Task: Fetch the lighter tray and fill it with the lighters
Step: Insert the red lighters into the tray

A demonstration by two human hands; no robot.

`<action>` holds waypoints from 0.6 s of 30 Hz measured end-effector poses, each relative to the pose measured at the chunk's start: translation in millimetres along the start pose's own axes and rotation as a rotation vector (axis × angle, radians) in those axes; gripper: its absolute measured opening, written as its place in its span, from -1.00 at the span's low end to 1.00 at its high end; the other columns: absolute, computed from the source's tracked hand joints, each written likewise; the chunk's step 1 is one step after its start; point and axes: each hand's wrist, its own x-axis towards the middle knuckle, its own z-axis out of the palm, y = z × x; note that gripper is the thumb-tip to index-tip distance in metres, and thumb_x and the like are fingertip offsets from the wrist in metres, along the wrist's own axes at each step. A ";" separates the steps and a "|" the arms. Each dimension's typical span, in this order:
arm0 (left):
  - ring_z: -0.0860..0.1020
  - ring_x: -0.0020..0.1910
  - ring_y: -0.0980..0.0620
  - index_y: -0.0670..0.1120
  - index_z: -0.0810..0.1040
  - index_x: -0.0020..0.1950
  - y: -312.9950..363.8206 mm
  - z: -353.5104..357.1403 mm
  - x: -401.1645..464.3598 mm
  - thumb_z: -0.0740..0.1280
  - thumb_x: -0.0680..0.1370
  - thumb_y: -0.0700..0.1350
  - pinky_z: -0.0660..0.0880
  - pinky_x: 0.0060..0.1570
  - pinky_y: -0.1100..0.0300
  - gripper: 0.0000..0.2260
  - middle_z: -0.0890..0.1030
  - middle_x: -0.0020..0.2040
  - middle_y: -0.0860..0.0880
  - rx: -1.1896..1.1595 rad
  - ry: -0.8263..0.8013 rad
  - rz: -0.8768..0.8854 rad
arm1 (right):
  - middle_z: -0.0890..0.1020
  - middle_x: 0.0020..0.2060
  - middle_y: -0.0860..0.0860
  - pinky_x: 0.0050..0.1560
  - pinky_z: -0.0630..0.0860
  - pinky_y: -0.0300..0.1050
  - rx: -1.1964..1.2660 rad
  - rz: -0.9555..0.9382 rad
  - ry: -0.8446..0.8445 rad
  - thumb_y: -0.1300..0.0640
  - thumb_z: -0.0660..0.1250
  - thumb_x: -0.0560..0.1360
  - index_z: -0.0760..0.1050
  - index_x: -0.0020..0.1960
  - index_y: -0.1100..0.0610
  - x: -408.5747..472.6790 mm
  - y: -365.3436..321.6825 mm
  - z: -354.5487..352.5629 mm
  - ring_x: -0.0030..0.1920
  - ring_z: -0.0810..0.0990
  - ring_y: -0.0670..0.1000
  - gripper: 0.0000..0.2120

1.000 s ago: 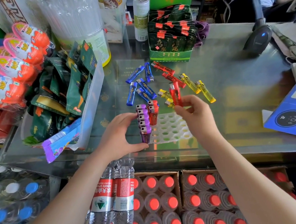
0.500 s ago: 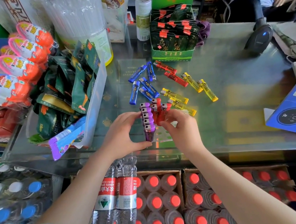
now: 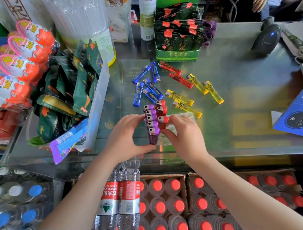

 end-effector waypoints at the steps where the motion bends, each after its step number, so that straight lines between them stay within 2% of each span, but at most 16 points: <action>1: 0.33 0.18 0.15 0.01 0.40 0.27 0.4 -0.1 0.0 0.34 0.19 0.30 0.25 0.16 0.19 -0.28 0.47 0.20 0.05 -0.002 0.002 0.002 | 0.66 -0.25 0.14 -0.23 0.46 0.02 -0.035 -0.028 -0.006 0.19 0.42 0.37 0.52 -0.13 0.20 0.2 0.3 0.4 -0.19 0.56 0.20 -0.87; 5: 0.31 0.15 0.20 0.02 0.39 0.28 0.3 -0.6 -0.1 0.35 0.19 0.29 0.23 0.13 0.22 -0.28 0.44 0.17 0.11 -0.003 0.004 0.004 | 0.66 -0.22 0.11 -0.20 0.44 -0.03 -0.020 -0.024 -0.014 0.17 0.44 0.36 0.54 -0.15 0.20 4.0 1.4 -3.4 -0.17 0.56 0.18 -0.86; 8: 0.30 0.16 0.20 0.03 0.38 0.29 -0.4 -0.6 -0.3 0.35 0.20 0.29 0.21 0.14 0.23 -0.28 0.41 0.16 0.15 0.008 -0.007 0.001 | 0.63 -0.26 0.13 -0.26 0.38 -0.10 -0.007 -0.029 -0.017 0.16 0.46 0.34 0.55 -0.18 0.22 7.7 1.1 -7.5 -0.22 0.54 0.16 -0.85; 12: 0.33 0.20 0.14 0.02 0.37 0.30 -1.6 -0.4 0.0 0.35 0.21 0.28 0.21 0.15 0.23 -0.29 0.46 0.22 0.06 0.016 -0.017 -0.011 | 0.57 -0.37 0.11 -0.36 0.48 -0.04 -0.114 -0.132 -0.060 0.12 0.45 0.35 0.50 -0.26 0.21 8.8 9.5 -7.3 -0.34 0.51 0.17 -0.82; 16: 0.32 0.18 0.18 0.02 0.37 0.29 -0.3 -0.5 -0.1 0.35 0.21 0.28 0.22 0.14 0.23 -0.29 0.46 0.21 0.06 0.012 -0.015 -0.018 | 0.57 -0.38 0.10 -0.34 0.50 -0.03 -0.130 -0.122 -0.063 0.11 0.44 0.35 0.51 -0.27 0.20 8.2 12.0 -6.0 -0.32 0.52 0.17 -0.82; 18: 0.37 0.19 0.11 0.01 0.39 0.27 -0.6 0.5 0.6 0.36 0.21 0.27 0.25 0.16 0.22 -0.31 0.48 0.20 0.04 0.012 -0.007 -0.010 | 0.59 -0.35 0.10 -0.36 0.48 -0.05 -0.177 -0.118 -0.071 0.13 0.46 0.34 0.53 -0.24 0.19 7.2 7.3 -5.8 -0.29 0.55 0.18 -0.85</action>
